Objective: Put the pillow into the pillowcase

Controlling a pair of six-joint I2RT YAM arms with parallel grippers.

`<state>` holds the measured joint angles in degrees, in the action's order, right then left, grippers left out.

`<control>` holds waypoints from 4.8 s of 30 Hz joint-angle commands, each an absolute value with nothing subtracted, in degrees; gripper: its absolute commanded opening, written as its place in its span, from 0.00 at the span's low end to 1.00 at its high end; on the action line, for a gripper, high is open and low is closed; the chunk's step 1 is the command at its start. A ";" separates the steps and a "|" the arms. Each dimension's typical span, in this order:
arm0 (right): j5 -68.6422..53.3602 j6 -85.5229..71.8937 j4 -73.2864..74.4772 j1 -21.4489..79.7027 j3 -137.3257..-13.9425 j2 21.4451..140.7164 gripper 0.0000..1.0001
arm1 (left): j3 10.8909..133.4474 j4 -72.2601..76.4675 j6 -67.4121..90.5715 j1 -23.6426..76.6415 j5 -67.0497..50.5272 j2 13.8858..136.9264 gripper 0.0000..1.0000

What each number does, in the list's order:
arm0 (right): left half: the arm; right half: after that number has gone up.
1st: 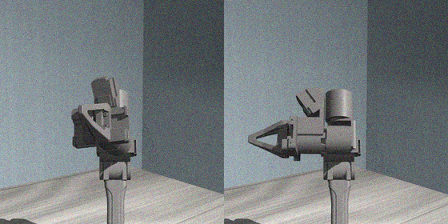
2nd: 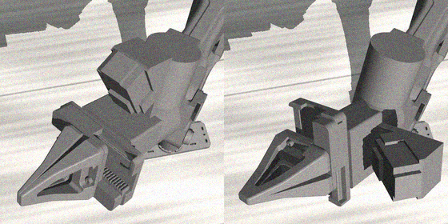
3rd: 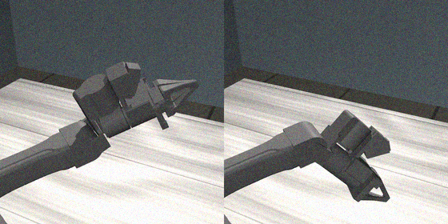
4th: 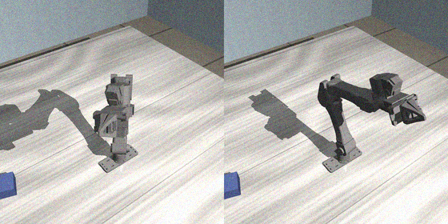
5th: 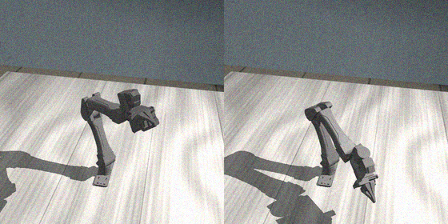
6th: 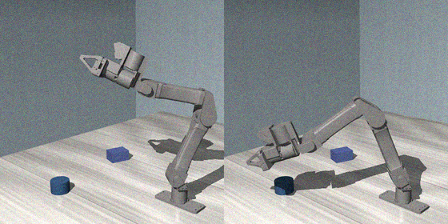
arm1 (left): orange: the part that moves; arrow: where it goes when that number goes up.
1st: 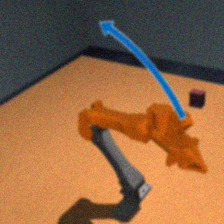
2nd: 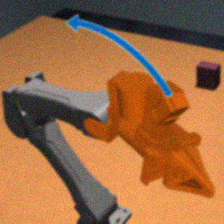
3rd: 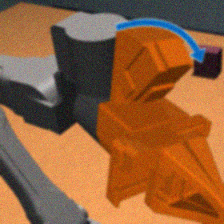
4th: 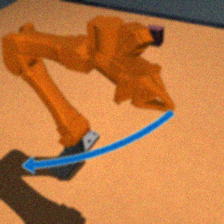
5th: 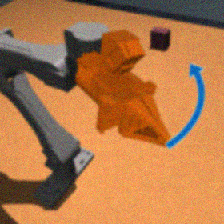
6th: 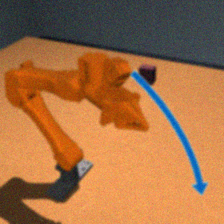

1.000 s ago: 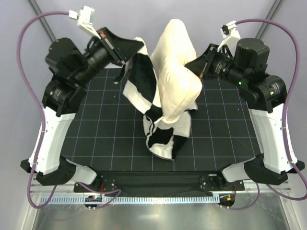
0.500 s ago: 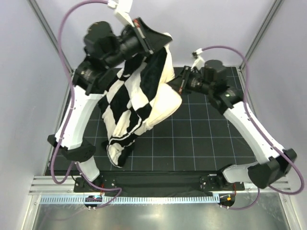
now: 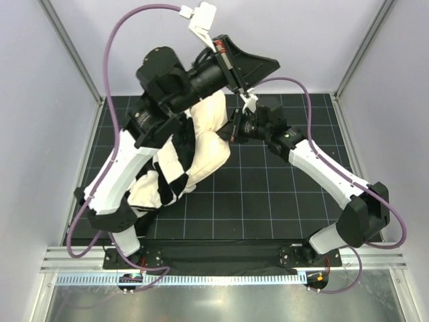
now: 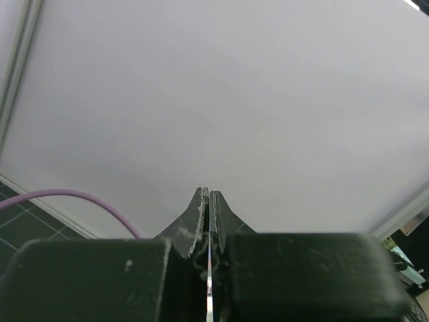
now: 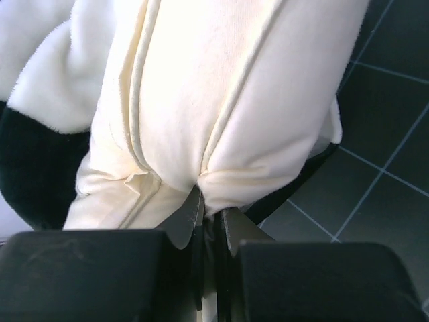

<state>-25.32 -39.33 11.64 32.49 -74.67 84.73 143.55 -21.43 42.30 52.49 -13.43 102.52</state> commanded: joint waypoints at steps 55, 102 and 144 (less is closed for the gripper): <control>-24.25 -29.00 16.96 25.05 -76.21 73.30 0.04 | 132.46 -17.84 41.65 47.01 -21.79 96.84 0.00; -30.59 -35.87 27.86 6.03 -97.94 67.94 0.04 | 100.85 22.94 73.21 37.90 -22.41 84.05 0.00; -4.39 -19.95 28.48 37.35 -72.77 87.79 0.67 | 42.19 -21.18 39.99 22.50 -4.31 56.69 0.00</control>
<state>-5.52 -21.02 30.44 36.45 -72.86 86.83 41.32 -25.98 41.21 22.74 -2.70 57.12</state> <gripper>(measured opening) 0.676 0.044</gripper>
